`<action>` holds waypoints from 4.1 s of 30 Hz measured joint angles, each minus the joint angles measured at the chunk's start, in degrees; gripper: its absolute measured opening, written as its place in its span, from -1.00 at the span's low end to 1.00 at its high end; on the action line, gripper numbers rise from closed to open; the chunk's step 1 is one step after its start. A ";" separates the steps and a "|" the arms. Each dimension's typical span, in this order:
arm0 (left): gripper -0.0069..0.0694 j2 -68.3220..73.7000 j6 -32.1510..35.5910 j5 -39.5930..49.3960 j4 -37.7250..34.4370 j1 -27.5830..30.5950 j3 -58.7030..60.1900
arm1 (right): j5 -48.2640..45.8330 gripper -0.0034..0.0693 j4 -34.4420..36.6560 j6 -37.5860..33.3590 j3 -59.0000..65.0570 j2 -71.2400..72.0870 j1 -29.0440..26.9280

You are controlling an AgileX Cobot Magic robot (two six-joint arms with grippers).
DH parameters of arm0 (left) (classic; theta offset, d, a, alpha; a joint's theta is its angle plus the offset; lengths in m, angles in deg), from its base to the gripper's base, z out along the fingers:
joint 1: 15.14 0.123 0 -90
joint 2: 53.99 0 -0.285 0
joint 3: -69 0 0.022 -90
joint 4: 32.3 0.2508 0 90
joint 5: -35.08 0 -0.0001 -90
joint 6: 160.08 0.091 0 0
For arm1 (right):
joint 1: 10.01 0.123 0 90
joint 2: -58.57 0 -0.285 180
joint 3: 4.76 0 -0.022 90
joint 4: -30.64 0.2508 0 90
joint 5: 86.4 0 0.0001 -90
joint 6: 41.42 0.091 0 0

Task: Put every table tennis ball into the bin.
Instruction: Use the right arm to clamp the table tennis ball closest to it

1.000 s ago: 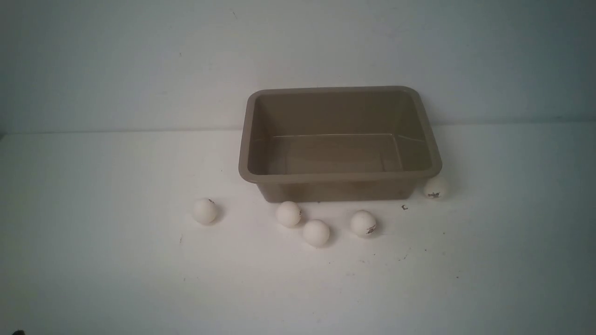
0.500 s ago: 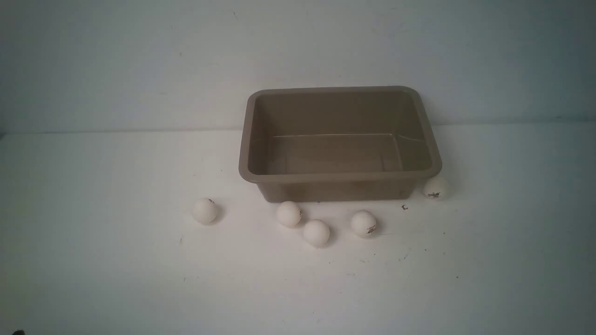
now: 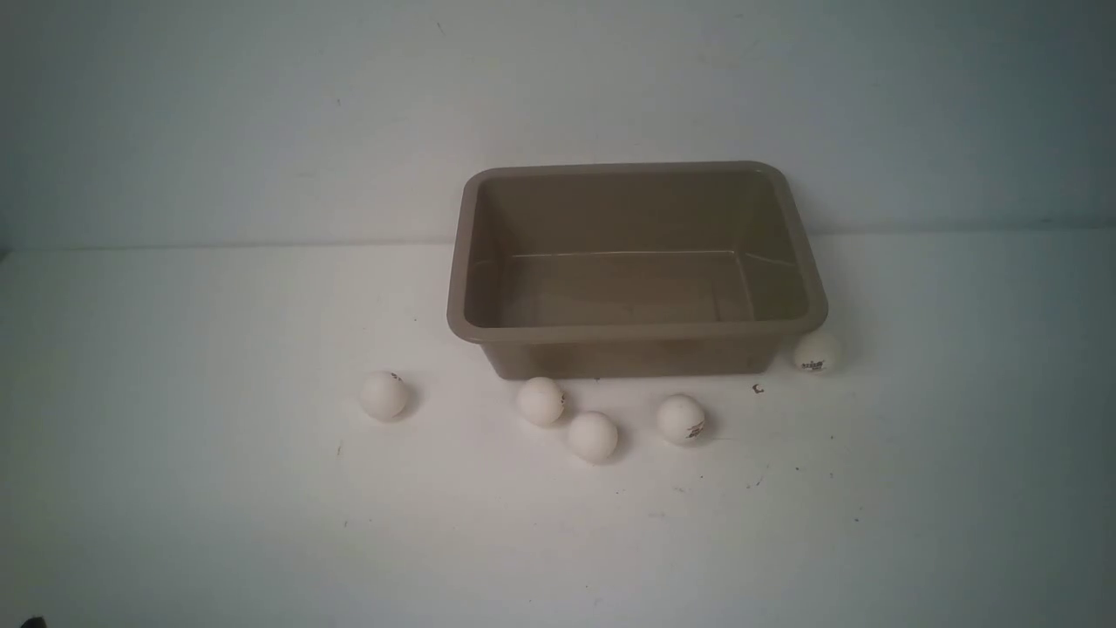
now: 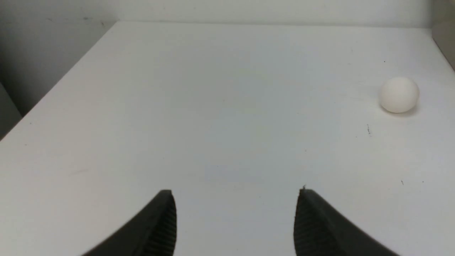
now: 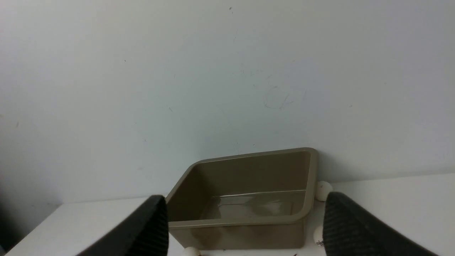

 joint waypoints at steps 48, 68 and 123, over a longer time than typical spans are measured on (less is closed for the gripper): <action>0.36 17.35 30.99 21.54 -44.20 0.00 -31.39 | -23.44 0.54 -10.03 -21.31 -22.28 -44.11 4.77; 0.36 30.94 50.58 25.06 -52.43 0.00 -36.82 | -1.21 0.37 -11.83 -36.19 -22.30 -67.97 11.45; 0.36 30.94 51.83 25.95 -49.87 0.00 -36.82 | -15.85 0.31 20.00 -74.04 -48.66 -112.15 -9.67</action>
